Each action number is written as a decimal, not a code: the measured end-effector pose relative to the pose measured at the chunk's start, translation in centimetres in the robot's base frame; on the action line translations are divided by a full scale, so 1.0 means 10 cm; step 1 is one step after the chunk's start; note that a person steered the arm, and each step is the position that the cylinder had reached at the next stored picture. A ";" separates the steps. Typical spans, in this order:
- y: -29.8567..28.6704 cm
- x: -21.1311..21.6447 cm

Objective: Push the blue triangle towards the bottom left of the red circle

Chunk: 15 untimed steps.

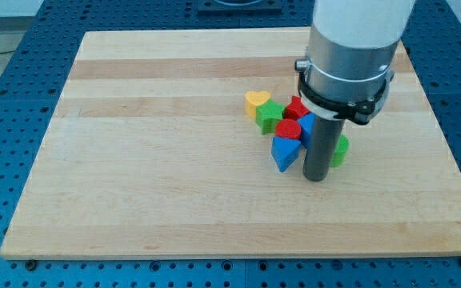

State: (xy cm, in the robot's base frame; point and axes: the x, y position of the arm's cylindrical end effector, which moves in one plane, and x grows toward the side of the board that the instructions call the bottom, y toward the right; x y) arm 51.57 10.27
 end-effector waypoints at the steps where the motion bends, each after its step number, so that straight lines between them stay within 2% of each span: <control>1: 0.05 -0.01; 13: 0.71 -0.02; 15: 0.54 -0.15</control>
State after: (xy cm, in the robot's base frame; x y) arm 50.08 15.72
